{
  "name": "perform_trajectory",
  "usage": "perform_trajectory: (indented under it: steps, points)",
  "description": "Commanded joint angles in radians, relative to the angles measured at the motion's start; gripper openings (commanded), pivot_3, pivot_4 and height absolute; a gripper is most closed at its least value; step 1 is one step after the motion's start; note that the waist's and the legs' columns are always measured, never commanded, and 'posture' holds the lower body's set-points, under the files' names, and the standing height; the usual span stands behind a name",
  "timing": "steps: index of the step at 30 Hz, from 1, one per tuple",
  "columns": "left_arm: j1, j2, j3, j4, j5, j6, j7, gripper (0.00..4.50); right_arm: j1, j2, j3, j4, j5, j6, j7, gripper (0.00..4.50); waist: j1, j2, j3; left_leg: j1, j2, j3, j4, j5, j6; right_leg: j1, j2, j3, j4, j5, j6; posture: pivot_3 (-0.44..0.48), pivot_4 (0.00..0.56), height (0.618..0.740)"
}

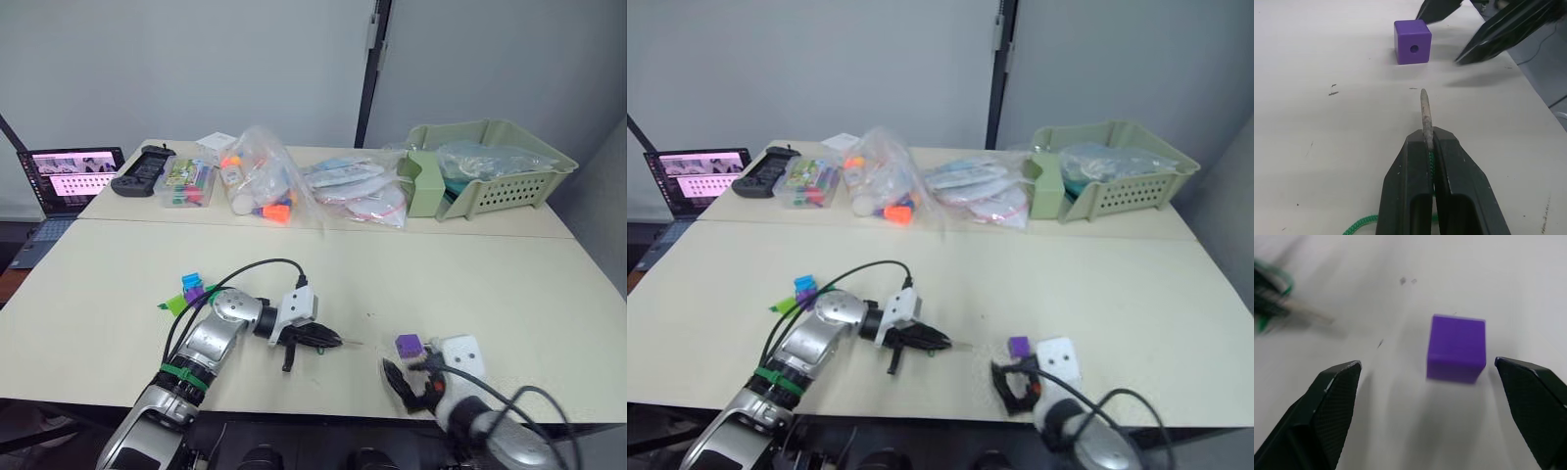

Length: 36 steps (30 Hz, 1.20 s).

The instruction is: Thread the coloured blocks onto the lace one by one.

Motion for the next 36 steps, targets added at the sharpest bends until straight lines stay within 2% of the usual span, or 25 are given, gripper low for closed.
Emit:
perform_trajectory:
  steps: [1,4,7,11,13,15,19,24,34,36]
  points:
    - [-0.008,-0.016,0.0,-0.004,-0.005,-0.028,0.0,0.0,-0.018,-0.185,-0.152,-0.083,0.179,0.071,0.204,4.48,-0.006,0.0,0.0,0.001,0.0,0.0,0.001,0.0,0.0,0.001,0.0,0.001,0.001,0.0,0.0,0.0,0.15,0.734]
    - [-0.008,-0.034,0.002,0.002,-0.003,-0.038,0.015,0.0,-0.123,-0.394,-0.303,-0.003,0.279,0.075,0.375,4.48,-0.016,0.0,0.001,0.005,0.001,0.001,0.002,0.0,0.0,0.005,0.001,0.002,0.001,0.001,0.001,0.0,0.15,0.734]
    - [-0.003,-0.044,0.0,-0.011,-0.003,-0.036,0.024,0.0,-0.196,-0.541,-0.3,0.074,0.29,0.04,0.472,4.48,-0.018,-0.002,0.002,0.015,0.001,0.001,-0.001,0.001,0.0,0.014,0.002,0.002,-0.002,-0.004,0.006,0.0,0.15,0.734]
    - [0.009,-0.045,-0.002,-0.044,-0.005,-0.022,0.034,0.0,-0.329,-0.737,-0.162,0.24,0.186,-0.107,0.601,4.48,-0.019,-0.001,0.002,0.016,0.0,0.002,-0.004,0.0,0.001,0.015,0.001,0.003,-0.003,-0.005,0.005,0.0,0.15,0.734]
    - [0.012,-0.045,-0.004,-0.057,-0.006,-0.015,0.04,0.0,-0.408,-0.798,-0.07,0.316,0.143,-0.176,0.66,4.48,-0.019,-0.001,0.002,0.016,0.0,0.003,-0.004,0.0,0.001,0.015,0.0,0.004,-0.004,-0.003,0.001,0.0,0.15,0.734]
    - [0.018,-0.05,-0.007,-0.077,-0.006,-0.006,0.052,0.0,-0.541,-0.838,0.078,0.409,0.066,-0.241,0.735,4.48,-0.019,-0.001,0.002,0.016,0.0,0.003,-0.004,-0.001,0.002,0.015,0.0,0.004,-0.004,-0.003,0.001,0.0,0.15,0.734]
    - [0.034,-0.059,-0.011,-0.118,-0.002,0.018,0.091,0.0,-0.761,-0.802,0.313,0.553,-0.082,-0.347,0.835,4.48,-0.017,-0.001,0.002,0.016,0.0,0.004,-0.003,-0.001,0.002,0.014,0.0,0.004,-0.004,-0.003,0.001,0.0,0.15,0.734]
    - [0.055,-0.061,-0.008,-0.158,-0.003,0.049,0.136,0.0,-0.912,-0.701,0.478,0.649,-0.184,-0.395,0.922,4.48,-0.017,-0.001,0.003,0.015,0.0,0.004,-0.003,-0.001,0.002,0.013,0.0,0.004,-0.003,-0.002,0.001,0.0,0.15,0.734]
    - [0.072,-0.039,-0.012,-0.191,-0.002,0.075,0.166,0.0,-0.972,-0.619,0.554,0.739,-0.269,-0.426,0.998,4.48,-0.016,-0.001,0.003,0.015,0.001,0.004,-0.003,-0.001,0.002,0.012,0.0,0.004,-0.002,-0.002,0.001,0.0,0.15,0.734]
    - [0.072,-0.038,-0.013,-0.192,-0.002,0.075,0.169,0.0,-0.971,-0.607,0.562,0.754,-0.285,-0.434,1.001,3.93,-0.016,-0.001,0.003,0.015,0.001,0.004,-0.003,-0.001,0.002,0.012,0.0,0.004,-0.002,-0.002,0.0,0.0,0.15,0.734]
